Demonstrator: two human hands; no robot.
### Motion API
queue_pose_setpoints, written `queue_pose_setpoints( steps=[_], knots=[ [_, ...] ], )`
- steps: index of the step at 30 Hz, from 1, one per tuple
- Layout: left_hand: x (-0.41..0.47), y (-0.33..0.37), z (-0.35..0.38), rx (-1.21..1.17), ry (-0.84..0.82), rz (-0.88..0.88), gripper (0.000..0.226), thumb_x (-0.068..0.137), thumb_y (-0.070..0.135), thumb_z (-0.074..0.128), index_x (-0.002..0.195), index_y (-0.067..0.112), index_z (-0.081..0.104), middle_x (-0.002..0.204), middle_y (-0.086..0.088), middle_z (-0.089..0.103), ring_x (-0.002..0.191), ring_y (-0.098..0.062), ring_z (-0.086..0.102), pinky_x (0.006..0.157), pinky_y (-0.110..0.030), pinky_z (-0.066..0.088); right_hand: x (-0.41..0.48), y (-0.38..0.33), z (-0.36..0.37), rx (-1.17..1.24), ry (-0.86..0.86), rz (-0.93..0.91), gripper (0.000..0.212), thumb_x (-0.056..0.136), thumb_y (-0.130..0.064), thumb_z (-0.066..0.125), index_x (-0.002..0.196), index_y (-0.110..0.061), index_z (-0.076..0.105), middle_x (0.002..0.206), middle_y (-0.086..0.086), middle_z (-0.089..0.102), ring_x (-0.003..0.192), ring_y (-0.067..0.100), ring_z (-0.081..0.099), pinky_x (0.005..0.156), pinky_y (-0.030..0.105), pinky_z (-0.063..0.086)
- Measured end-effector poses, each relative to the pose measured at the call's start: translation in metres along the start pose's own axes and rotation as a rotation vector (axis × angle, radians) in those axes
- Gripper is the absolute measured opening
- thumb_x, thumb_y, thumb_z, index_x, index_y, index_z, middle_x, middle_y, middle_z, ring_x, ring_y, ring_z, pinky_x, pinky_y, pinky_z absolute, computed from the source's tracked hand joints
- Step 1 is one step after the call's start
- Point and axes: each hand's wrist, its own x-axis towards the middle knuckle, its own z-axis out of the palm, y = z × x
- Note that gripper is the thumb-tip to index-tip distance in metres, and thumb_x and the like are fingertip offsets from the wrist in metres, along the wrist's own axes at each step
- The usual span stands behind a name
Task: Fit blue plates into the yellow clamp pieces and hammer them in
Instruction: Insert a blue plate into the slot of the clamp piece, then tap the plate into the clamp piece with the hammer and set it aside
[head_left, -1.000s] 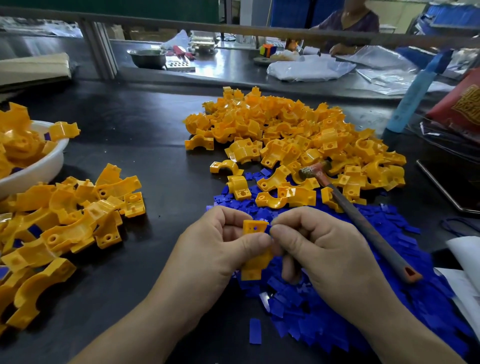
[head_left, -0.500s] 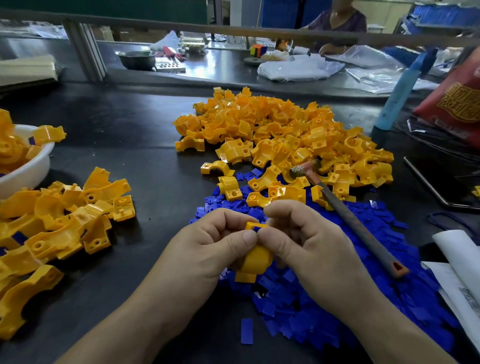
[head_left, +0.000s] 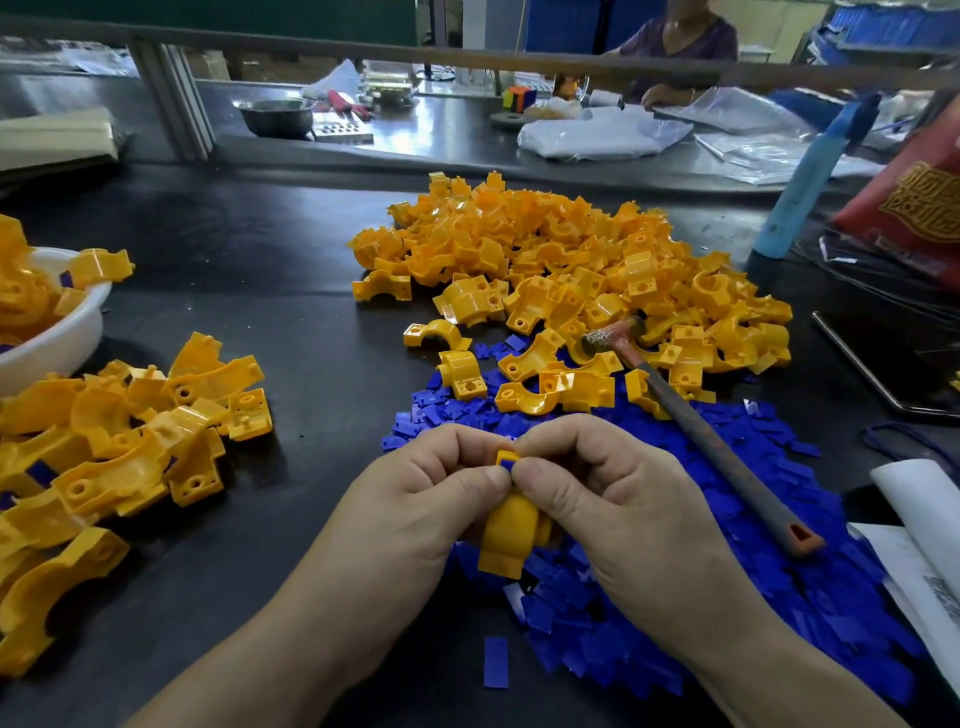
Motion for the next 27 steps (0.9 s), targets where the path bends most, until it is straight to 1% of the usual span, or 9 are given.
queue_pose_setpoints(
  steps=[7, 10, 13, 15, 17, 19, 21, 24, 27],
  knots=[
    [-0.001, 0.000, 0.004, 0.036, 0.070, -0.032, 0.020, 0.077, 0.040, 0.062, 0.090, 0.033, 0.074, 0.091, -0.001, 0.075, 0.086, -0.021, 0.072, 0.074, -0.036, 0.057, -0.001, -0.004, 0.004, -0.149, 0.047, -0.082, 0.017, 0.081, -0.046, 0.053, 0.089, -0.035, 0.063, 0.083, -0.009, 0.064, 0.074, 0.010, 0.063, 0.057, 0.019, 0.054],
    [-0.001, 0.006, 0.005, 0.096, 0.118, -0.033, 0.008, 0.089, 0.037, 0.065, 0.088, 0.038, 0.073, 0.089, 0.003, 0.075, 0.085, -0.019, 0.072, 0.071, -0.035, 0.057, 0.001, -0.006, 0.006, -0.223, 0.064, -0.083, 0.019, 0.083, -0.050, 0.049, 0.090, -0.036, 0.061, 0.082, -0.011, 0.063, 0.073, 0.007, 0.062, 0.056, 0.018, 0.053],
    [0.003, 0.014, -0.012, 0.335, 0.243, -0.039, 0.016, 0.091, 0.031, 0.060, 0.086, 0.044, 0.069, 0.085, 0.013, 0.072, 0.076, -0.009, 0.070, 0.054, -0.021, 0.055, 0.007, 0.001, -0.005, -0.619, 0.140, -0.119, 0.038, 0.085, -0.057, 0.044, 0.118, -0.041, 0.051, 0.101, -0.021, 0.056, 0.090, -0.001, 0.056, 0.068, 0.017, 0.051],
    [0.006, 0.019, -0.032, 0.506, 0.331, -0.105, 0.018, 0.094, 0.027, 0.060, 0.084, 0.038, 0.069, 0.077, 0.013, 0.072, 0.067, -0.008, 0.070, 0.048, -0.024, 0.056, 0.010, 0.008, -0.028, -0.951, 0.292, -0.065, 0.057, 0.084, -0.054, 0.048, 0.135, -0.029, 0.043, 0.122, -0.009, 0.053, 0.109, 0.007, 0.050, 0.087, 0.030, 0.049],
    [0.008, 0.020, -0.049, 0.652, 0.398, -0.166, 0.020, 0.095, 0.027, 0.059, 0.081, 0.034, 0.070, 0.073, 0.006, 0.071, 0.069, -0.016, 0.068, 0.056, -0.037, 0.059, 0.011, 0.013, -0.056, -1.198, 0.406, 0.094, 0.060, 0.084, -0.051, 0.052, 0.135, -0.020, 0.046, 0.124, 0.007, 0.055, 0.110, 0.025, 0.048, 0.086, 0.042, 0.044],
    [0.011, 0.017, -0.057, 0.824, 0.396, -0.185, 0.021, 0.097, 0.030, 0.055, 0.083, 0.035, 0.069, 0.078, 0.010, 0.069, 0.071, -0.011, 0.062, 0.056, -0.031, 0.052, 0.013, 0.018, -0.075, -1.341, 0.389, 0.304, 0.060, 0.085, -0.053, 0.051, 0.134, -0.019, 0.045, 0.121, 0.010, 0.057, 0.108, 0.032, 0.049, 0.083, 0.043, 0.043],
    [0.014, 0.014, -0.060, 0.966, 0.371, -0.183, 0.018, 0.099, 0.034, 0.052, 0.100, 0.036, 0.070, 0.097, 0.010, 0.071, 0.078, -0.006, 0.058, 0.066, -0.026, 0.047, 0.016, 0.025, -0.081, -1.368, 0.322, 0.441, 0.058, 0.088, -0.055, 0.046, 0.136, -0.022, 0.041, 0.122, 0.007, 0.056, 0.109, 0.030, 0.049, 0.083, 0.042, 0.043],
    [0.013, 0.015, -0.066, 1.086, 0.371, -0.230, 0.043, 0.092, 0.053, 0.056, 0.124, 0.025, 0.064, 0.118, 0.004, 0.067, 0.096, -0.012, 0.059, 0.082, -0.032, 0.052, 0.018, 0.032, -0.082, -1.364, 0.266, 0.469, 0.047, 0.092, -0.047, 0.045, 0.133, -0.024, 0.044, 0.116, 0.004, 0.059, 0.105, 0.026, 0.052, 0.078, 0.039, 0.043],
    [0.009, 0.019, -0.070, 1.283, 0.364, -0.322, 0.071, 0.076, 0.069, 0.064, 0.132, 0.026, 0.054, 0.117, 0.007, 0.060, 0.101, -0.013, 0.058, 0.084, -0.036, 0.056, 0.019, 0.034, -0.086, -1.324, 0.259, 0.468, 0.035, 0.092, -0.038, 0.047, 0.122, -0.022, 0.051, 0.097, 0.003, 0.057, 0.086, 0.023, 0.052, 0.065, 0.034, 0.041]
  ],
)
